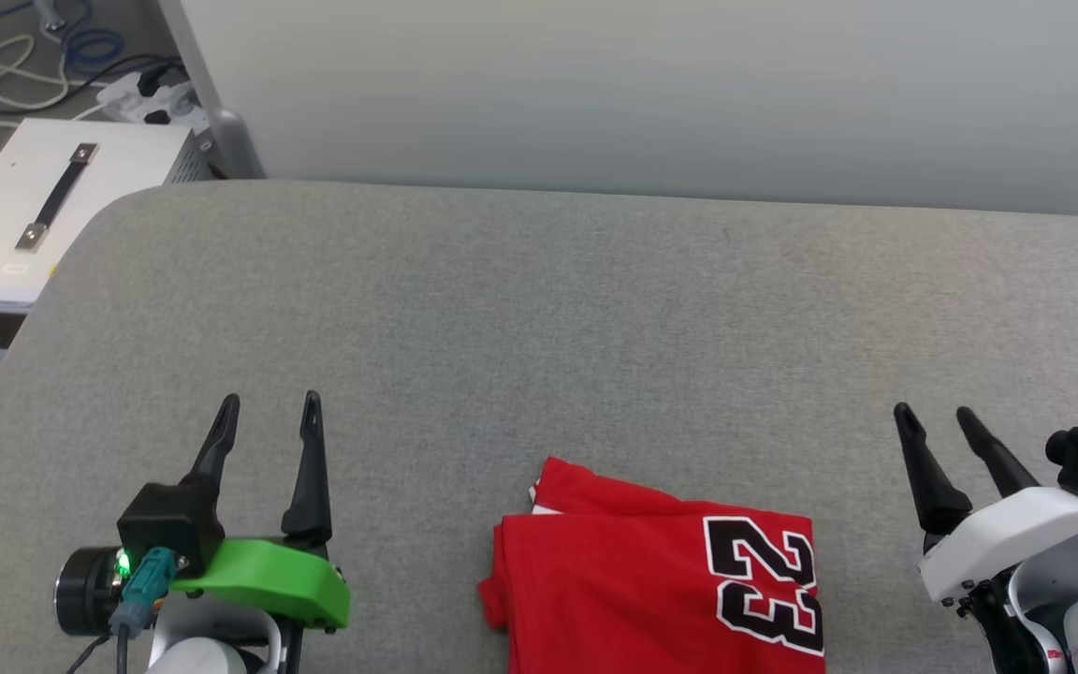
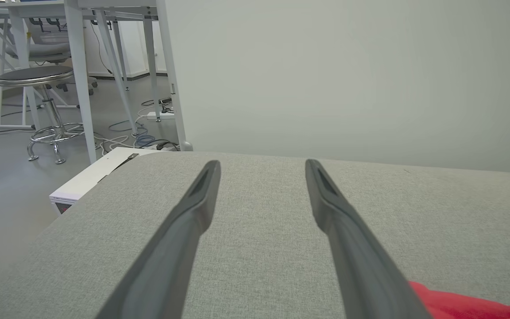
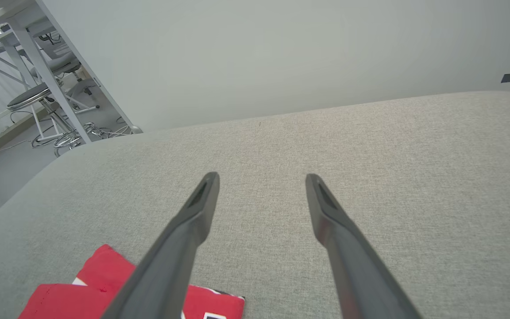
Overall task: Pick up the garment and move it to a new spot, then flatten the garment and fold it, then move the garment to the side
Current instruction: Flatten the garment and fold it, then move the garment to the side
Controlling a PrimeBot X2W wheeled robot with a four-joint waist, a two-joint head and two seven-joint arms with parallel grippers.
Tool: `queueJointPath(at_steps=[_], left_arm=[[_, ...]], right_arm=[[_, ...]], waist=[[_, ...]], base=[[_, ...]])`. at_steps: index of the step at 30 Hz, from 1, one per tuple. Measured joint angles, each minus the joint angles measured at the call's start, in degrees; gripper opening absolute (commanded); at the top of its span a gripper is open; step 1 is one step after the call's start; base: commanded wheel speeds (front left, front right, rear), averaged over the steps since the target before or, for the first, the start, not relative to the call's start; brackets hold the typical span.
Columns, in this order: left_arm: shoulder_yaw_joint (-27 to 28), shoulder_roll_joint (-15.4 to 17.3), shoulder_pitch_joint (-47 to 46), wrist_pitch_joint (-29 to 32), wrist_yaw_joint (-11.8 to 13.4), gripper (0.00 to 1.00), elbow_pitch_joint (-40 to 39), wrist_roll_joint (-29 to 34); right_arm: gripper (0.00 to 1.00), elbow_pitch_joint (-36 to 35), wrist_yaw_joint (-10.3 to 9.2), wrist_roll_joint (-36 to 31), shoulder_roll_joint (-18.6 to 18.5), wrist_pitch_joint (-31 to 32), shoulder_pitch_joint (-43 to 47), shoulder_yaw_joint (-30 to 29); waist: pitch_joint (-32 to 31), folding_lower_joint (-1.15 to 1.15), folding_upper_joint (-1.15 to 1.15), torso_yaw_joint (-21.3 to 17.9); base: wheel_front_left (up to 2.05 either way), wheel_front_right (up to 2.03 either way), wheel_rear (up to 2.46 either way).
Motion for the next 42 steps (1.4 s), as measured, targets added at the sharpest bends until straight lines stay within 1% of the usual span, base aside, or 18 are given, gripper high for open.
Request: queueJointPath(at_steps=[3, 5, 10, 13, 19, 25, 33, 42], left_arm=[[0.64, -0.02, 1.37, -0.01, -0.02, 1.00, 0.45, -0.15], [1.00, -0.03, 2.04, -0.01, -0.13, 1.00, 0.78, -0.15], [1.70, -0.18, 3.10, -0.07, -0.48, 1.00, 1.77, -0.05], [1.87, -0.44, 3.25, -0.07, -1.16, 1.00, 2.24, 0.27], [2.09, -1.57, 4.33, -0.07, -2.55, 1.00, 3.20, 1.07], [2.01, -2.30, 5.14, -0.07, -3.86, 1.00, 4.52, 1.07], [2.36, -3.43, 5.15, -0.07, -4.85, 1.00, 5.61, 1.59], [3.82, -3.57, 5.13, -0.07, -4.98, 1.00, 5.59, 2.22]], right_arm=[[1.00, -2.11, 0.00, -4.91, 1.10, -1.47, 0.54, -1.94], [1.00, -3.88, 0.00, -7.54, 1.38, -2.94, 1.37, -2.20], [1.00, -8.32, 0.00, -11.21, 1.97, -4.69, 3.51, -2.49], [1.00, -10.58, 0.00, -12.62, 2.40, -4.78, 4.77, -2.65], [1.00, -14.32, 0.00, -14.27, 3.71, -4.37, 8.29, -2.94], [1.00, -16.38, 0.00, -15.60, 4.85, -3.79, 10.06, -2.88], [1.00, -16.86, 0.00, -15.75, 5.15, -3.33, 10.23, -2.42], [1.00, -16.84, 0.00, -15.44, 5.13, -2.45, 10.24, -3.31]], waist=[[-0.99, 0.00, 0.00, -1.19], [-1.63, 0.00, 0.00, -1.86], [-3.05, 0.00, 0.00, -3.64], [-3.60, 0.00, 0.00, -4.42], [-4.03, 0.00, 0.00, -5.22], [-3.82, 0.00, 0.00, -5.80], [-3.19, 0.00, 0.00, -5.92], [-2.59, 0.00, 0.00, -5.44]], base=[[0.00, 0.00, 0.00], [0.00, 0.00, 0.00], [0.00, 0.00, 0.00], [0.00, 0.00, 0.00], [0.00, 0.00, 0.00], [0.00, 0.00, 0.00], [0.00, 0.00, 0.00], [0.00, 0.00, 0.00]])
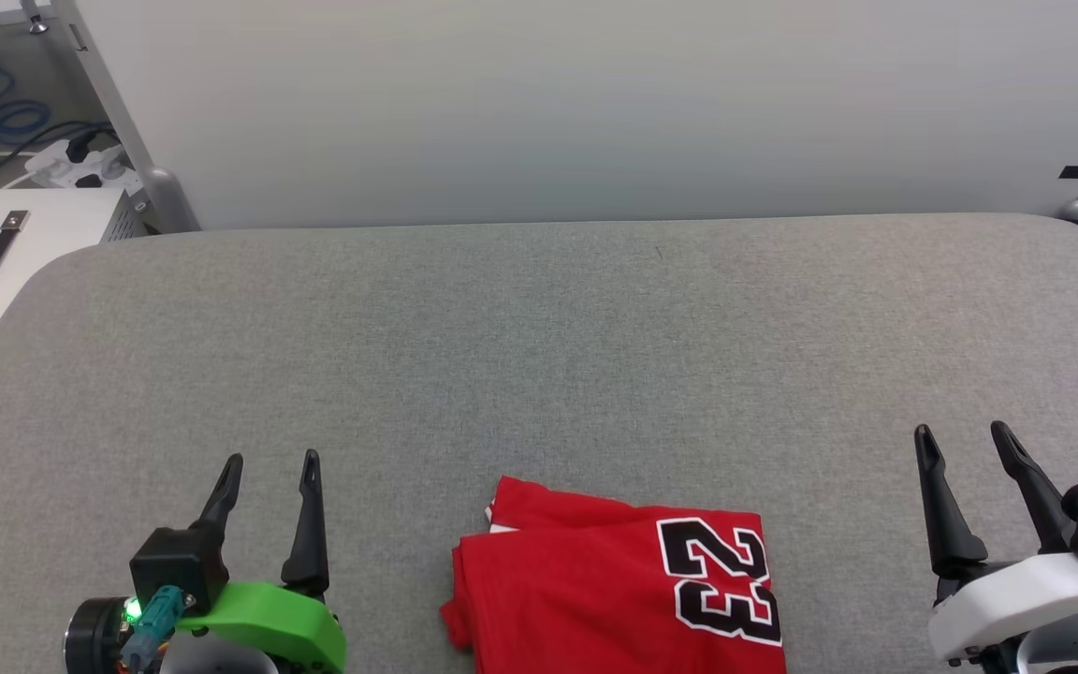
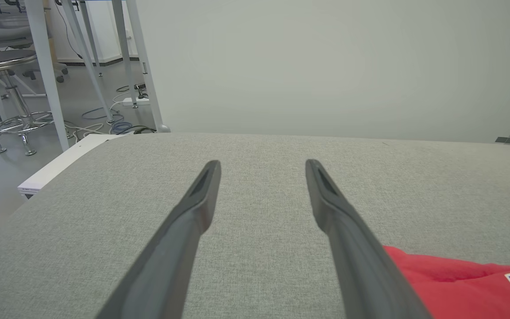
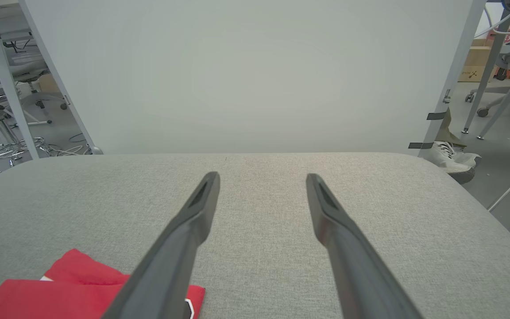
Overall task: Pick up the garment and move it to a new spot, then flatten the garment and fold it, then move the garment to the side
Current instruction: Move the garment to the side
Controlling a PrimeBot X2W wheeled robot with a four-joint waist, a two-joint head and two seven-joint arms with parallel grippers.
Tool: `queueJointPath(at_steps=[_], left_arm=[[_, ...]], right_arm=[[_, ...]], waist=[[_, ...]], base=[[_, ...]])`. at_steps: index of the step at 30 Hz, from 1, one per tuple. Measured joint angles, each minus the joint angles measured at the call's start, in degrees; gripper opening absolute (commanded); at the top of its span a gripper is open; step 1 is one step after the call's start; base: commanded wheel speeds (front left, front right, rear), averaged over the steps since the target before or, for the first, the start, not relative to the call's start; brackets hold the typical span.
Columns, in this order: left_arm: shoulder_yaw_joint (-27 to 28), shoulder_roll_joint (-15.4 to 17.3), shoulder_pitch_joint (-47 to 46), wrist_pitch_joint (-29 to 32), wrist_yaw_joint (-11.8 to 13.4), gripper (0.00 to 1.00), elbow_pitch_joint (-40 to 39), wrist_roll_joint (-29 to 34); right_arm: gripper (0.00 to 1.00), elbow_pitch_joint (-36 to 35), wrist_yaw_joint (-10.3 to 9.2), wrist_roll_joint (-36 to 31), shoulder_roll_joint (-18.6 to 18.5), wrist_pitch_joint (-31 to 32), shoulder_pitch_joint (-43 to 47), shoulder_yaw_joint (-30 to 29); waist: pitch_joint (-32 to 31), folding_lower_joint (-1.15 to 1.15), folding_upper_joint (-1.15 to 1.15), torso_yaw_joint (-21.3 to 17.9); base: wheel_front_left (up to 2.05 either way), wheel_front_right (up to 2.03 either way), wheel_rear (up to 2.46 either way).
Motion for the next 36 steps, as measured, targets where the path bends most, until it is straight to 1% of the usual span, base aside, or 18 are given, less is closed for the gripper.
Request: queueJointPath(at_steps=[3, 6, 9, 11, 13, 16, 18, 21, 25, 29, 36], left_arm=[[0.34, -0.13, -0.05, 0.00, -0.02, 1.00, -0.18, 0.44], [0.80, -0.35, -0.23, 0.00, -0.45, 1.00, -0.47, 1.00], [0.96, -0.87, -0.76, 0.00, -0.71, 1.00, -0.73, 1.56], [0.86, -1.29, -1.40, 0.00, -0.94, 1.00, -0.93, 1.99], [0.70, -1.69, -1.94, 0.00, -1.13, 1.00, -1.07, 2.35], [0.44, -2.23, -2.99, 0.00, -1.53, 1.00, -1.18, 2.61], [0.52, -2.75, -3.53, 0.00, -1.69, 1.00, -1.21, 2.89], [0.75, -3.48, -4.10, 0.00, -2.25, 1.00, -1.18, 3.13], [1.31, -3.88, -5.09, 0.00, -2.75, 1.00, -1.15, 3.86], [1.64, -4.56, -5.93, 0.00, -3.05, 1.00, -1.12, 4.45], [2.31, -5.50, -7.02, 0.00, -3.99, 1.00, -0.53, 5.48]], right_arm=[[1.00, 0.37, 0.00, 0.78, -0.63, 1.54, 0.00, -0.32], [1.00, 1.63, 0.00, 3.08, -2.19, 3.55, -0.01, -0.82], [1.00, 3.89, 0.00, 7.14, -4.31, 6.72, 0.00, -1.56], [1.00, 5.54, 0.00, 10.28, -5.92, 10.17, 0.06, -1.25], [1.00, 6.80, 0.00, 14.17, -7.44, 14.19, 0.18, -0.20], [1.00, 7.81, 0.00, 19.60, -9.92, 20.15, 0.43, 2.88], [1.00, 7.91, 0.00, 22.73, -11.00, 22.93, 0.51, 5.11], [1.00, 8.27, 0.00, 27.29, -11.62, 25.79, 0.52, 8.40], [1.00, 10.17, 0.00, 30.87, -12.16, 27.35, 0.25, 12.07], [1.00, 13.46, 0.00, 33.38, -12.21, 27.24, -1.19, 14.58], [1.00, 17.71, 0.03, 35.21, -12.58, 26.61, -3.88, 17.78]], waist=[[0.31, 0.00, 0.00, 0.31], [0.75, 0.00, 0.00, 0.79], [1.48, 0.00, 0.00, 1.51], [2.09, 0.00, 0.00, 1.98], [2.85, 0.00, 0.00, 2.44], [4.21, 0.00, 0.00, 3.32], [5.07, 0.00, 0.00, 3.87], [6.41, 0.00, 0.00, 4.67], [8.14, 0.00, 0.00, 5.72], [9.74, 0.00, 0.00, 6.57], [11.91, 0.00, 0.00, 7.59]], base=[[0.00, 0.00, 0.00], [0.00, 0.00, 0.00], [0.00, 0.00, 0.00], [0.00, 0.00, 0.00], [0.00, 0.00, 0.00], [0.00, 0.00, 0.00], [0.00, 0.00, 0.00], [0.00, 0.00, 0.00], [0.00, 0.00, 0.00], [0.00, 0.00, 0.00], [0.00, 0.00, 0.00]])
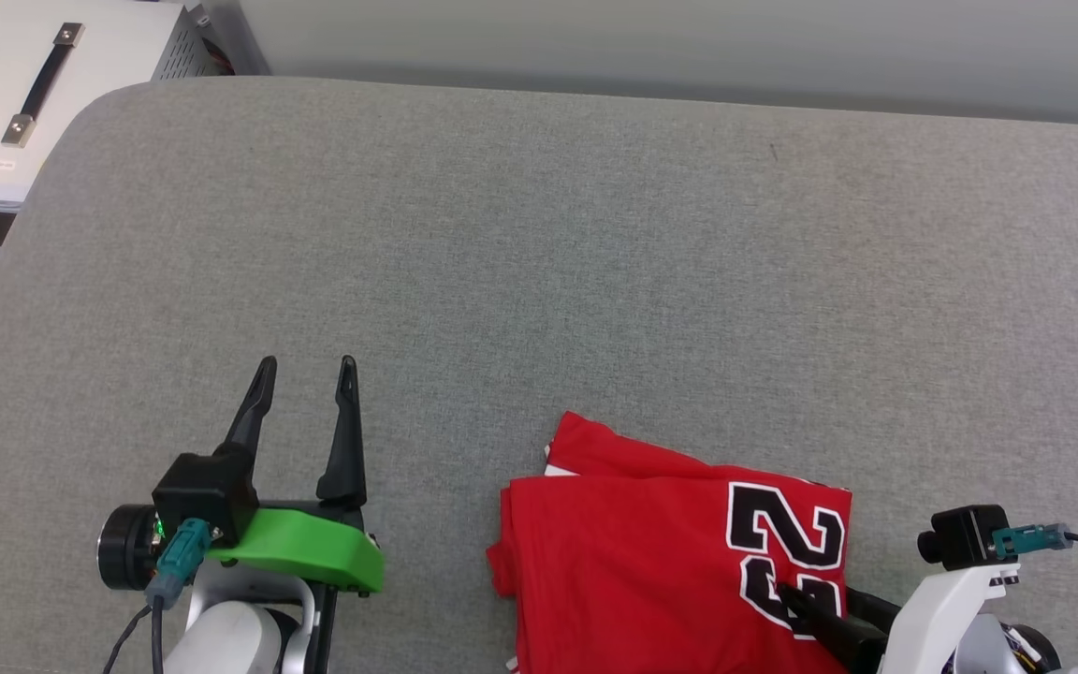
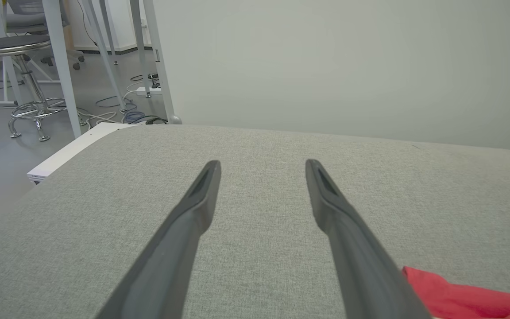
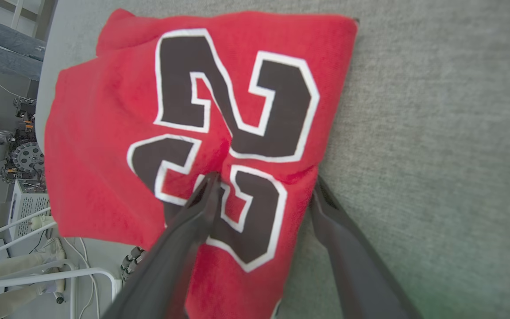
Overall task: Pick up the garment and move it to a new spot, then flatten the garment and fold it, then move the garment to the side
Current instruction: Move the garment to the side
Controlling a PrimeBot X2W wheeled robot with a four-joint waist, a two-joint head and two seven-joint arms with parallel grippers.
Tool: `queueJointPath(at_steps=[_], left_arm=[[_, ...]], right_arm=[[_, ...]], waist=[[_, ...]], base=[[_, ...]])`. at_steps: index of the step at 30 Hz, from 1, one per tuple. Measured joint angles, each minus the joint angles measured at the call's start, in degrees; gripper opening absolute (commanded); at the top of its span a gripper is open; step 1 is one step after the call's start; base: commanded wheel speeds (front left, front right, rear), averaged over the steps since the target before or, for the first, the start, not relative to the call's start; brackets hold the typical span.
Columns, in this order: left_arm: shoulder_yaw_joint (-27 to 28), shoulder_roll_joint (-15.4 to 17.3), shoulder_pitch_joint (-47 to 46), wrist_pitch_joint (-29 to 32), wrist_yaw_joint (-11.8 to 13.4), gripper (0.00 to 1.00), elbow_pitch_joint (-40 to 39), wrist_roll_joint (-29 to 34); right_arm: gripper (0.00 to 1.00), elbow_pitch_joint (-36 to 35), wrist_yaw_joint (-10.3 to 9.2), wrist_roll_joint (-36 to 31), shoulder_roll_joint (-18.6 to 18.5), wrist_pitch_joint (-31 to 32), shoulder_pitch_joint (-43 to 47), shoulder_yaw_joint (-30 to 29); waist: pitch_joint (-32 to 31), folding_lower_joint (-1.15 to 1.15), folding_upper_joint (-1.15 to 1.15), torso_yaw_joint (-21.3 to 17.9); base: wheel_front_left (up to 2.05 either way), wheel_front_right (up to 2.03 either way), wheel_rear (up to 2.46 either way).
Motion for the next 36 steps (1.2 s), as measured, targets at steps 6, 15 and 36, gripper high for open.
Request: queueJointPath(at_steps=[6, 15, 36], left_arm=[[0.73, -0.81, 0.01, 0.00, -0.56, 1.00, 0.60, 0.43], [1.03, -1.55, 0.04, 0.00, -1.52, 1.00, 1.59, 0.87], [1.68, -0.15, 3.85, 0.14, -0.56, 1.00, -2.49, 1.37]], right_arm=[[0.76, 1.62, 0.04, 1.54, -0.31, 0.33, -1.51, 1.94], [0.00, 2.87, 0.02, 1.81, -0.81, -0.19, -2.76, 3.74], [0.00, -2.07, 0.01, -8.94, -8.65, 2.65, -6.22, -2.11]], waist=[[0.24, 0.00, 0.00, 0.01], [-1.16, 0.00, 0.00, 0.02], [-5.91, 0.00, 0.00, -12.88]], base=[[0.00, 0.00, 0.00], [0.00, 0.00, 0.00], [0.00, 0.00, 0.00]])
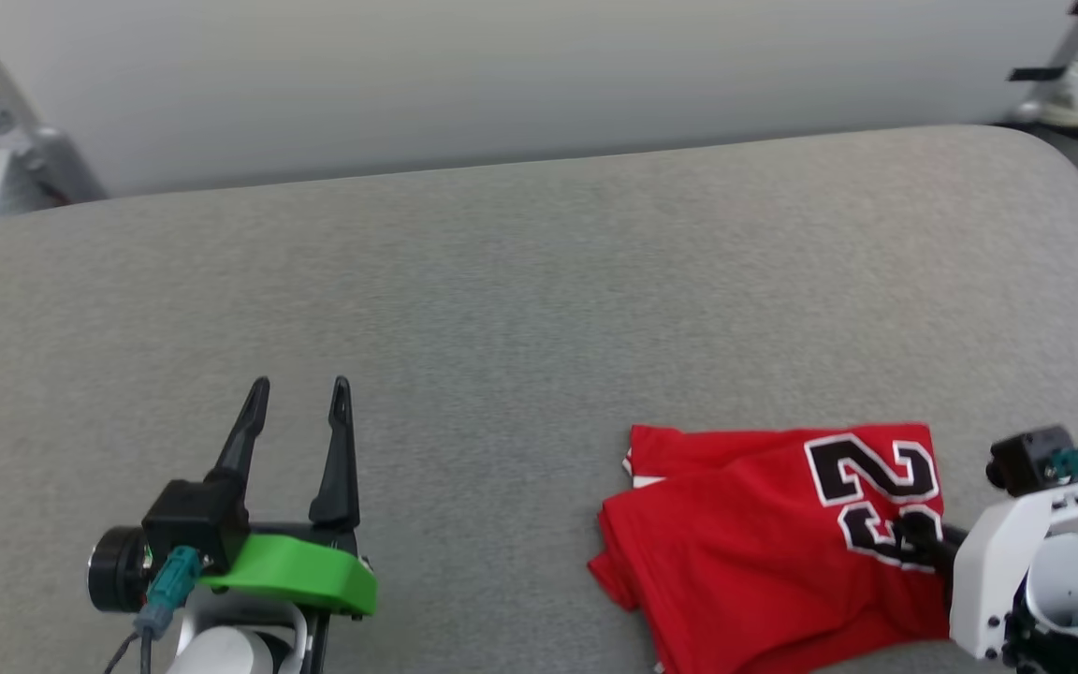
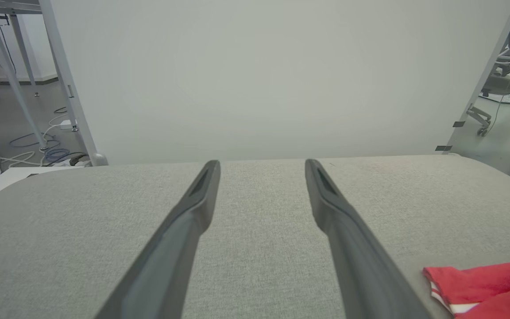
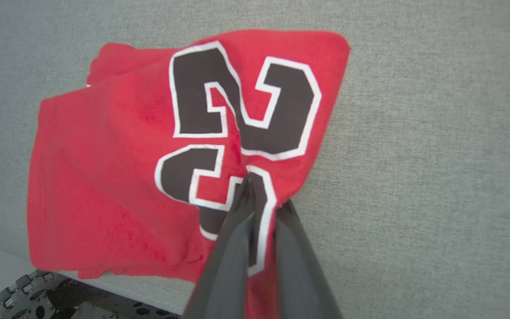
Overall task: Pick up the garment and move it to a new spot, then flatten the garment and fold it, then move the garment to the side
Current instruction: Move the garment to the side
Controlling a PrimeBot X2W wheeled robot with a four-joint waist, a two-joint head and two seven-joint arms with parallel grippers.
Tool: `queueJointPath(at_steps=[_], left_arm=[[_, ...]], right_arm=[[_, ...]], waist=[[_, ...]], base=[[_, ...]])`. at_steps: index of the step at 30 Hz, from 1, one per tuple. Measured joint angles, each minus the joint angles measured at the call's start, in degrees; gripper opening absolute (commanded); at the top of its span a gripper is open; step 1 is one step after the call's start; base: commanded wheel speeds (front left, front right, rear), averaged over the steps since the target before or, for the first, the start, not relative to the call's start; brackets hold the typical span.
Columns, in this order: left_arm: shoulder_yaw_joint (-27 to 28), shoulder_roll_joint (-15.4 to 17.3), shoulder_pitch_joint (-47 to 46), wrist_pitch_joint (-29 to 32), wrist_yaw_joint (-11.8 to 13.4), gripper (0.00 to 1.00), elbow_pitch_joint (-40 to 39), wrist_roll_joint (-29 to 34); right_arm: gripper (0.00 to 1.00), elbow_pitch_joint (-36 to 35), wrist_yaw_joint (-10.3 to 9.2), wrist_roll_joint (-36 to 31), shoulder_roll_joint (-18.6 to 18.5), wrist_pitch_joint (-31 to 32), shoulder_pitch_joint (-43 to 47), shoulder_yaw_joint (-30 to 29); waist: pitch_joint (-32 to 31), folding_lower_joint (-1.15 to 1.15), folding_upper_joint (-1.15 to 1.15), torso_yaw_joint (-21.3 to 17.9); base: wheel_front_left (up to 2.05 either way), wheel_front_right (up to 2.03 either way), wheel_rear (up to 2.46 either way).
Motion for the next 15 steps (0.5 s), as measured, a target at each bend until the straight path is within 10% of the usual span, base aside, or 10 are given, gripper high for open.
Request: queueJointPath(at_steps=[15], left_arm=[[-2.20, 0.69, -11.01, 2.48, -0.96, 1.00, -4.01, 4.07]], right_arm=[[0.00, 9.87, 0.00, -2.85, -7.72, -4.23, -18.15, -1.85]], waist=[[10.86, 0.01, 0.00, -9.27]], base=[[0.00, 0.00, 0.00]])
